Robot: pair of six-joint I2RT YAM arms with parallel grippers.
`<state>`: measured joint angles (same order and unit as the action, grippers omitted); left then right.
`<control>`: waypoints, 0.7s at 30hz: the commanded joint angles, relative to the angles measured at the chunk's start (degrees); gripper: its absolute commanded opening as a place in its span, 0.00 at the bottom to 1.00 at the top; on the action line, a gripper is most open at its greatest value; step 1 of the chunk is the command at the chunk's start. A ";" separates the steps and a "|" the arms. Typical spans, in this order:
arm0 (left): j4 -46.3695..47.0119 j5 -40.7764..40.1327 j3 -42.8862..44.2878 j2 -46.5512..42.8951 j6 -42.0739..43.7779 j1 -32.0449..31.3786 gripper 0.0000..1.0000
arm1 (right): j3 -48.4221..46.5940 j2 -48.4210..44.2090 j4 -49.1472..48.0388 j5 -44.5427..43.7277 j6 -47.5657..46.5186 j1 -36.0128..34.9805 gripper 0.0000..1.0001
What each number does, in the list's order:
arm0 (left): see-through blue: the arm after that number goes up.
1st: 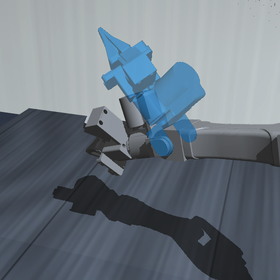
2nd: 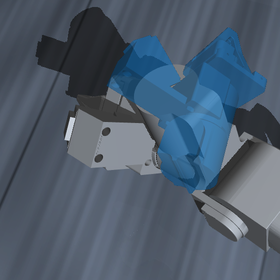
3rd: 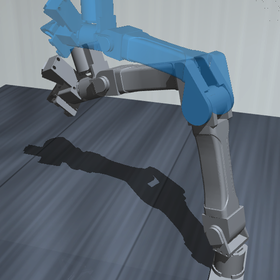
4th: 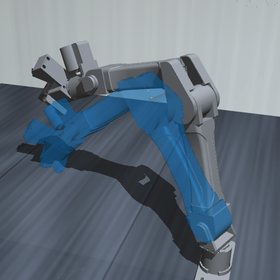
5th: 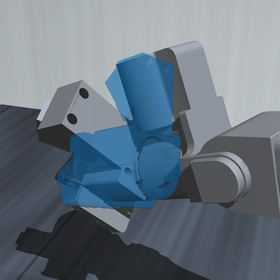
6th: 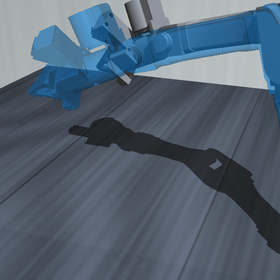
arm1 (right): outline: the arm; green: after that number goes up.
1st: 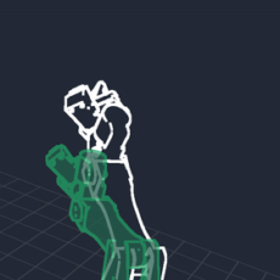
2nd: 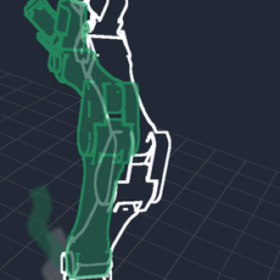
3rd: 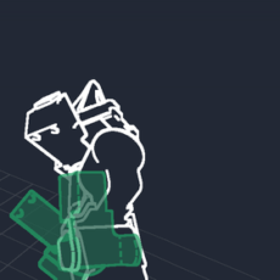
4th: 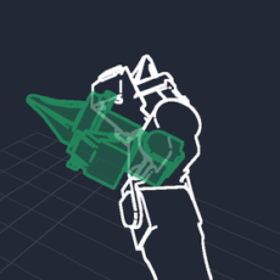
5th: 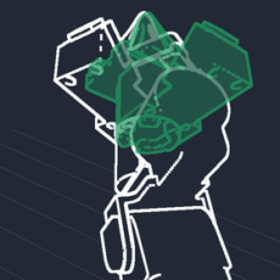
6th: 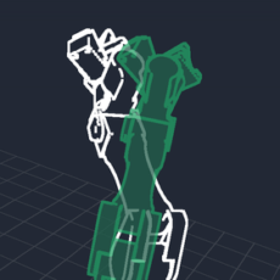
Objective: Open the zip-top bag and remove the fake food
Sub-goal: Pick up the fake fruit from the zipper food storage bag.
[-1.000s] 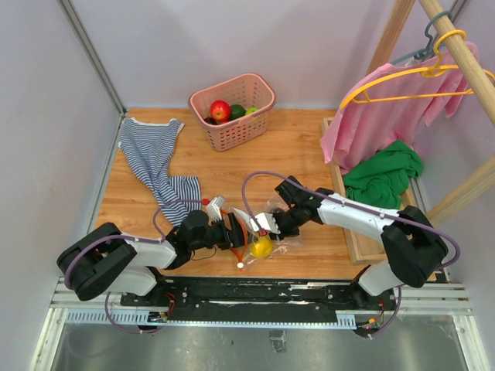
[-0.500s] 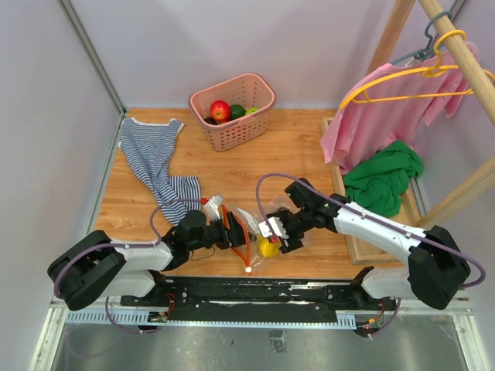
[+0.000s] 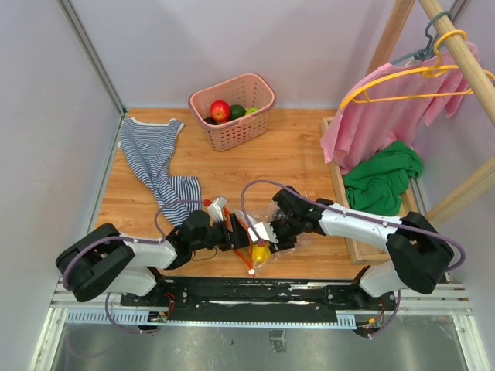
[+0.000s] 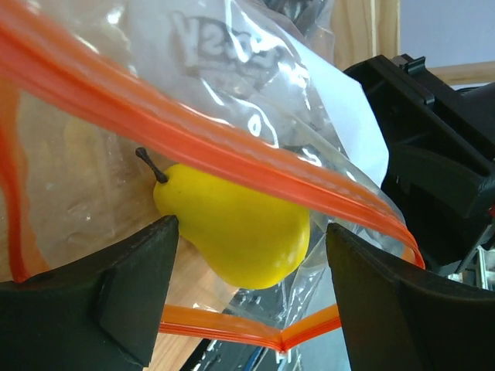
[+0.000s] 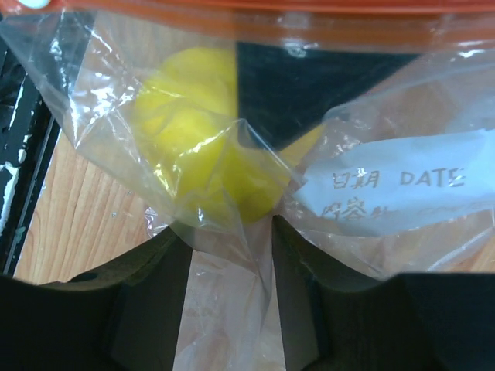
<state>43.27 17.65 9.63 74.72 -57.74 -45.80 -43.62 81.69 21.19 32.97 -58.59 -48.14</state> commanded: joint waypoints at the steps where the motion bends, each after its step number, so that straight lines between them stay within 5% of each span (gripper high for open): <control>1: 2.35 1.04 1.02 1.65 -0.60 -1.32 0.81 | -1.42 1.38 -2.85 -1.82 5.51 -1.04 0.43; 15: -2.71 0.67 3.66 1.40 -0.26 -3.36 0.90 | -4.86 3.60 -2.45 -0.92 13.81 -1.51 0.31; 21: -5.70 -0.89 3.88 0.98 -0.25 -3.77 0.90 | -6.78 4.13 -0.80 -1.05 15.92 -1.42 0.34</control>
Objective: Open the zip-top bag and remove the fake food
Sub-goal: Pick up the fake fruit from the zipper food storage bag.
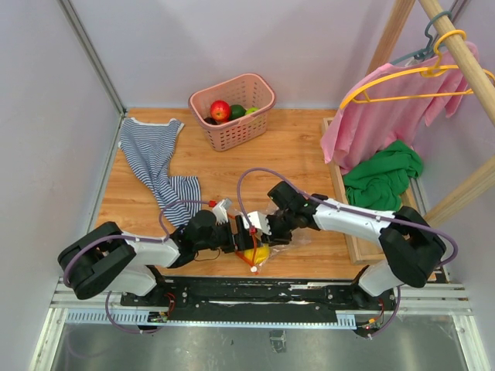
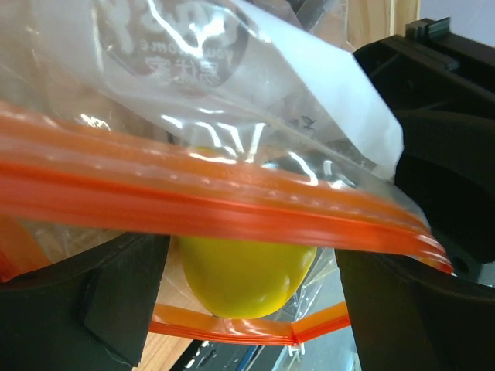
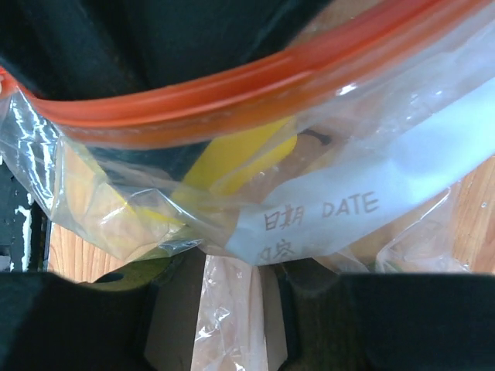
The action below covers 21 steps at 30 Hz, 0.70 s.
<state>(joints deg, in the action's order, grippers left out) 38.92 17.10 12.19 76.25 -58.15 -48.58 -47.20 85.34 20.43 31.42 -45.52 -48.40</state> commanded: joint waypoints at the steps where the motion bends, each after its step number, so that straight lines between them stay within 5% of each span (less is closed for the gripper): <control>1: -1.65 -0.71 1.06 -0.68 0.19 -0.99 0.90 | -3.53 0.14 0.56 0.07 2.40 -0.84 0.37; 9: -1.63 -2.67 -0.93 -1.95 -0.33 -0.99 0.86 | -0.07 -9.02 3.85 3.77 -7.25 2.96 0.58; 17: -1.37 -2.91 -0.85 -2.00 -0.32 -0.99 0.85 | 2.13 -15.04 12.81 14.38 -23.40 4.17 0.52; 21: -0.63 -2.39 -0.42 -1.34 -0.28 -0.99 0.85 | 3.87 -12.01 10.21 14.65 -22.04 2.92 0.47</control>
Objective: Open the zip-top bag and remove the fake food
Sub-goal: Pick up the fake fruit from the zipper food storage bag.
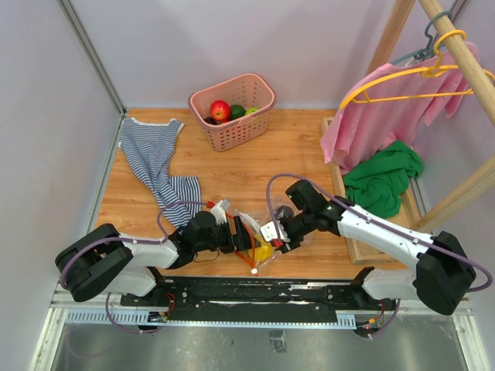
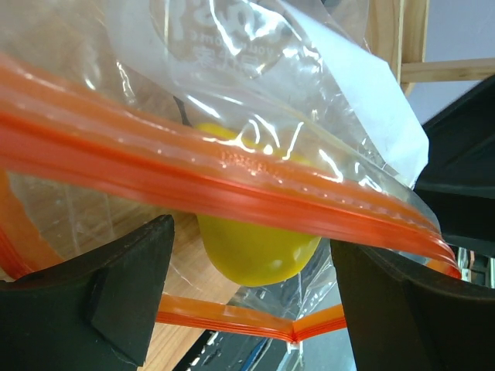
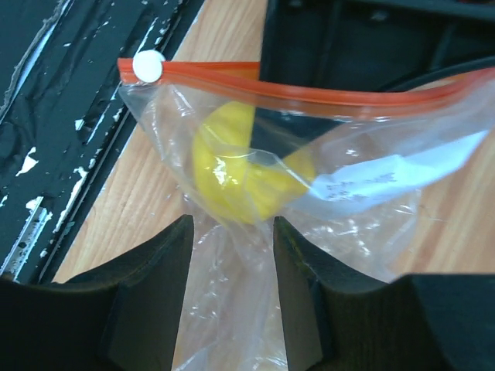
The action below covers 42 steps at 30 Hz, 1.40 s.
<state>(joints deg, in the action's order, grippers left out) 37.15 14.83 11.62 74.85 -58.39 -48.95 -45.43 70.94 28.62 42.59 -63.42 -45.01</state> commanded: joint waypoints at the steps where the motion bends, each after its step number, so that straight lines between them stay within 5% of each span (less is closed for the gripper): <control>1: 1.21 0.10 0.30 0.23 -0.04 -0.62 0.85 | 2.00 3.55 1.10 2.03 -3.10 -1.16 0.48; 8: 3.23 1.67 0.15 1.15 -0.56 -0.60 0.86 | 1.55 9.40 -8.20 -8.48 8.04 -5.11 0.54; 18: 3.46 3.21 -0.67 1.10 -1.42 -0.70 0.89 | -2.77 13.44 -12.12 -14.03 22.43 -6.25 0.42; 42: 3.68 -1.03 3.06 5.39 -1.55 -0.66 0.90 | -5.14 14.59 -10.77 -11.37 26.00 -6.27 0.08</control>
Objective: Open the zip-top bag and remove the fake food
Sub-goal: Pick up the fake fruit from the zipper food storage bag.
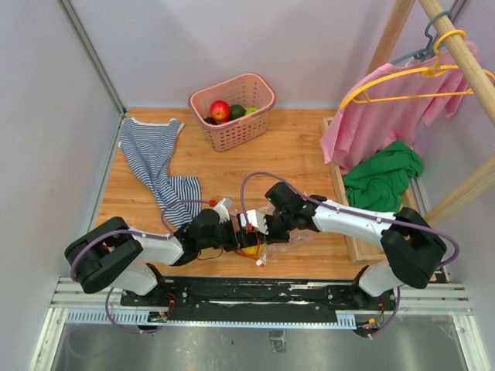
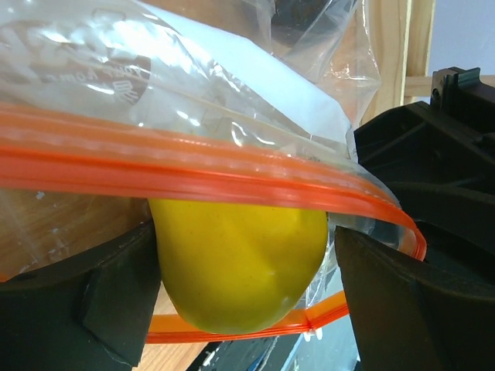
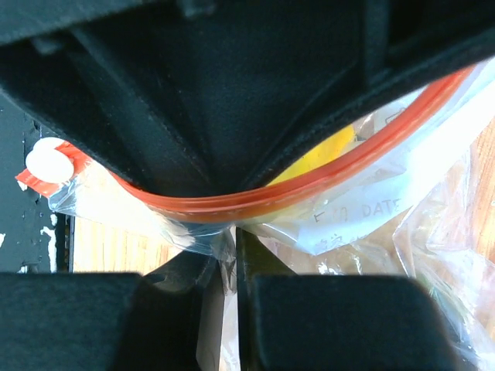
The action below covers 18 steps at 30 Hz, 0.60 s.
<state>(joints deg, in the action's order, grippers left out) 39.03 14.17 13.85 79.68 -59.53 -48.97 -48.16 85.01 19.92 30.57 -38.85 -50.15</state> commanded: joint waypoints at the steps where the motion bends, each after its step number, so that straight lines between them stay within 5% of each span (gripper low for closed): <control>1: 1.78 -0.45 0.49 0.30 -0.48 -0.68 0.89 | -2.53 0.70 -2.06 0.24 1.58 -1.10 0.08; 7: 1.67 -2.29 -2.50 -2.68 -1.20 -0.64 0.72 | -2.27 -0.26 -1.45 0.44 0.75 0.50 0.10; 11: 0.23 -4.43 -4.58 -6.24 -1.17 -0.53 0.63 | -1.23 -1.45 -1.04 -0.42 -1.41 1.31 0.20; 18: -4.50 -5.27 -6.91 -14.96 -0.63 1.07 0.56 | -1.19 -0.10 -0.15 -4.55 -4.09 1.35 0.27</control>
<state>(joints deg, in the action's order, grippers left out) 36.86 10.15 8.19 69.21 -60.66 -48.69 -48.90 84.95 19.20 28.71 -40.77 -49.47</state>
